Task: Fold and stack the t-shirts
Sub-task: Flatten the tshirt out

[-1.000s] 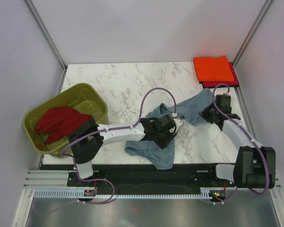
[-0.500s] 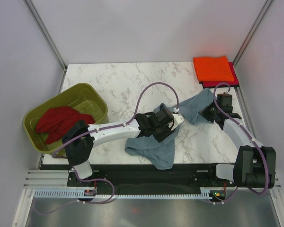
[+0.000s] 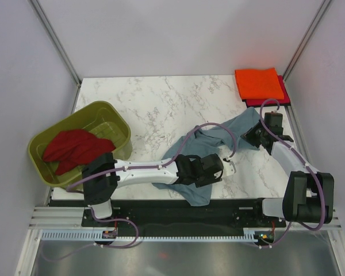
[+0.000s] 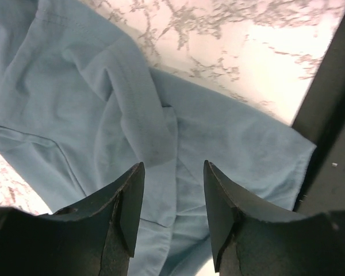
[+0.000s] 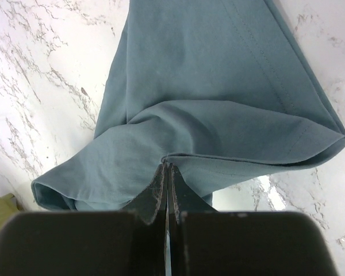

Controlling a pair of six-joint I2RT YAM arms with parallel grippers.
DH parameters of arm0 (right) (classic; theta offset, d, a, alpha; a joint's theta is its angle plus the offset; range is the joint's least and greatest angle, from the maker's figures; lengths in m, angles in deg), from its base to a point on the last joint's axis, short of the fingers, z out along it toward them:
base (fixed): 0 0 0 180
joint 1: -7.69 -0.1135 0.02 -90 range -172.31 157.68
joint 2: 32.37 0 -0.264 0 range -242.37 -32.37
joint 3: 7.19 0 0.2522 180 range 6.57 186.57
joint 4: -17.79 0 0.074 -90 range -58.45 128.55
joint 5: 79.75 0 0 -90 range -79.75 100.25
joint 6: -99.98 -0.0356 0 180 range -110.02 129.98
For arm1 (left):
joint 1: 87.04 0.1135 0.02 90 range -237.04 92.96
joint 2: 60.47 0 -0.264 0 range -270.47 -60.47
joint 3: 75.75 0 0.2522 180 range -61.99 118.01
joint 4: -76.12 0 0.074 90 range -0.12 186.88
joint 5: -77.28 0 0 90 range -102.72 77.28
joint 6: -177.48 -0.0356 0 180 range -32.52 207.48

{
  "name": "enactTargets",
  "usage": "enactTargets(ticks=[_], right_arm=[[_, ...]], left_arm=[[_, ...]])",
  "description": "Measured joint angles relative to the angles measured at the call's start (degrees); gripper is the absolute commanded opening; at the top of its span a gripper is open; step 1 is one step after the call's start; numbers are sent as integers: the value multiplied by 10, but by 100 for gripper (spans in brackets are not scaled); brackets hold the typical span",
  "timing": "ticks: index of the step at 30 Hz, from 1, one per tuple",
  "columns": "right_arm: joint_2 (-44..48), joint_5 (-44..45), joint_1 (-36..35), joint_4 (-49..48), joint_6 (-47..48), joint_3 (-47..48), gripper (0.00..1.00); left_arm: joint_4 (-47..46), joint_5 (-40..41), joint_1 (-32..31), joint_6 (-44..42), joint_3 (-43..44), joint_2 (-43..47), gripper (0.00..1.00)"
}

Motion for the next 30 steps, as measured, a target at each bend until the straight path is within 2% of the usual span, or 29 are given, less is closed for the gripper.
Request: enactTargets(ticks=[12, 14, 17, 18, 20, 30], right_arm=[[-14, -19, 12, 0, -1, 0, 0], [-15, -20, 14, 0, -1, 1, 0], [-16, -24, 17, -1, -1, 3, 0], [-16, -27, 17, -1, -1, 3, 0], [-16, -29, 18, -1, -1, 3, 0], [-10, -42, 35, 16, -1, 12, 0]], left_arm=[[-40, 41, 5, -37, -10, -51, 51], [-47, 49, 5, -40, -12, -56, 44], [-57, 67, 6, -47, -12, -65, 22], [-59, 71, 8, -49, -12, -66, 10], [-61, 79, 12, -53, -12, -67, 2], [-71, 97, 63, -44, -12, -39, 2]])
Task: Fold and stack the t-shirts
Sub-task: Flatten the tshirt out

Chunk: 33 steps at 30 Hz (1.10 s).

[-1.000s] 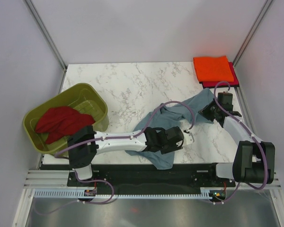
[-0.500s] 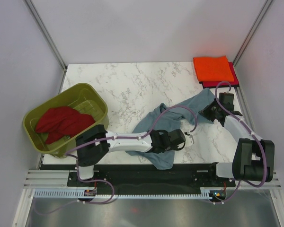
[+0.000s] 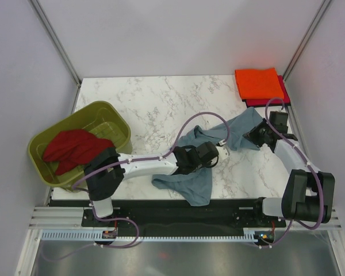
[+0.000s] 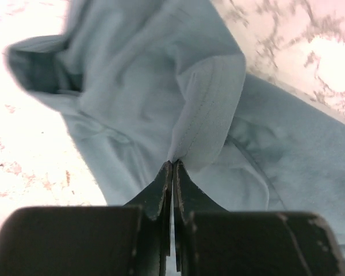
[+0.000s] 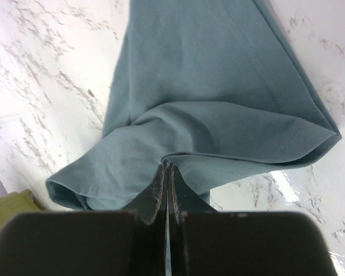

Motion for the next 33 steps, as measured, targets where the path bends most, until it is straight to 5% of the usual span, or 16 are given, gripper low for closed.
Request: enactTargets(ticks=[9, 13, 17, 20, 25, 33], right_arm=[[25, 18, 15, 100, 4, 165, 0], [2, 32, 39, 150, -29, 334, 0], [-83, 23, 61, 214, -47, 606, 0], [-111, 20, 77, 244, -45, 746, 0], [-4, 29, 99, 288, -19, 688, 0], [274, 139, 96, 392, 25, 327, 0]], left_arm=[[75, -42, 74, 53, 109, 87, 2], [156, -42, 131, 61, 333, 50, 2], [202, -6, 173, 60, 626, -9, 2], [200, 10, 174, 59, 712, 15, 2], [208, -26, 165, 85, 564, 190, 2], [152, -153, 158, 210, 50, 462, 2]])
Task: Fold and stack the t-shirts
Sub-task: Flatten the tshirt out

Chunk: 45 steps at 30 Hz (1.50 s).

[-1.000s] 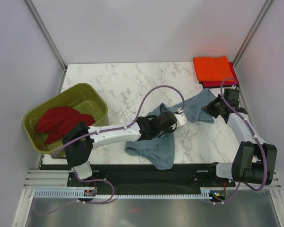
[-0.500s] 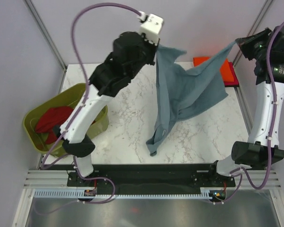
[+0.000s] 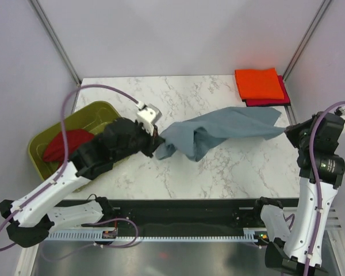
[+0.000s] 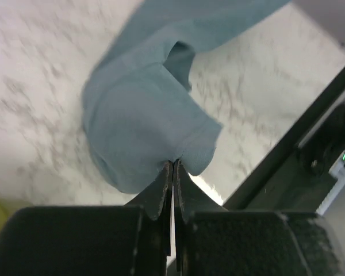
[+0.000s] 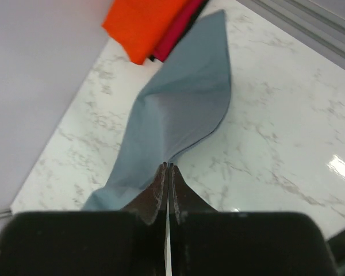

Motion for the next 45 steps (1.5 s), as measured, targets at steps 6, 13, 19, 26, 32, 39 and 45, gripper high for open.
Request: enactTargets(ticks=[6, 13, 19, 26, 32, 39, 45], right_arm=[[7, 52, 0, 40, -1, 5, 0], [-30, 56, 0, 5, -6, 128, 0], [6, 71, 0, -15, -4, 33, 0], [-38, 94, 0, -55, -3, -103, 0], [-89, 108, 0, -99, 3, -137, 0], [-98, 106, 0, -143, 10, -151, 0], [-98, 84, 0, -167, 10, -170, 0]], left_arm=[[26, -41, -3, 59, -183, 21, 2], [-2, -6, -3, 66, -85, 34, 2], [-37, -39, -3, 75, -103, -16, 2], [-23, -71, 1, 90, -143, -192, 2], [-17, -92, 22, 75, -135, -292, 2], [21, -71, 26, 52, -104, -331, 48], [43, -26, 31, 88, -100, -269, 50]])
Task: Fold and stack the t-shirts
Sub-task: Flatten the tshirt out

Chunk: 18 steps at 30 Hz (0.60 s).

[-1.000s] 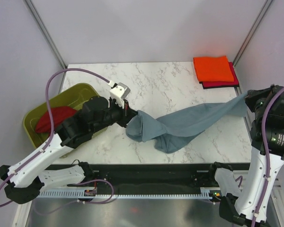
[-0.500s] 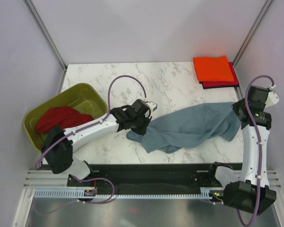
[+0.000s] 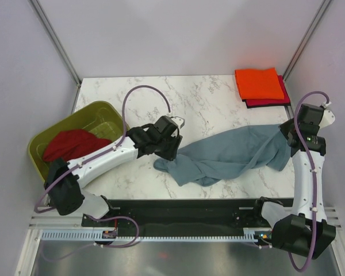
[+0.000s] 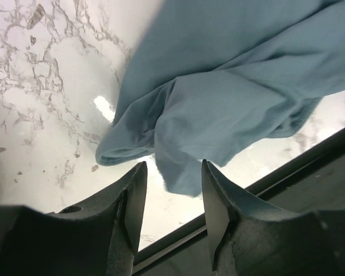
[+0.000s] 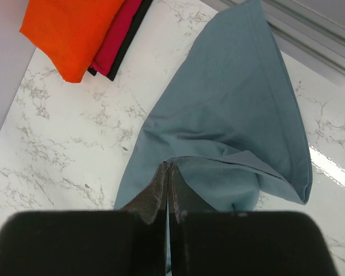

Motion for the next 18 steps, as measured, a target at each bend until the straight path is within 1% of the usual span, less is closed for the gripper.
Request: enactTargets(ticks=[3, 6, 7, 10, 13, 18], right_arm=[[0, -13, 0, -7, -2, -7, 0], [1, -26, 0, -17, -6, -14, 0], [1, -31, 0, -19, -7, -15, 0], [0, -43, 0, -27, -9, -16, 0], [0, -51, 0, -31, -10, -16, 0], [0, -59, 0, -32, -10, -16, 0]], left_arm=[[-21, -9, 2, 51, -21, 52, 49], [-56, -27, 3, 116, -64, 94, 50], [-68, -31, 3, 137, -82, 108, 53], [-85, -27, 3, 190, -134, 151, 56], [-89, -15, 7, 221, -160, 191, 59], [-96, -15, 39, 249, -171, 226, 60]])
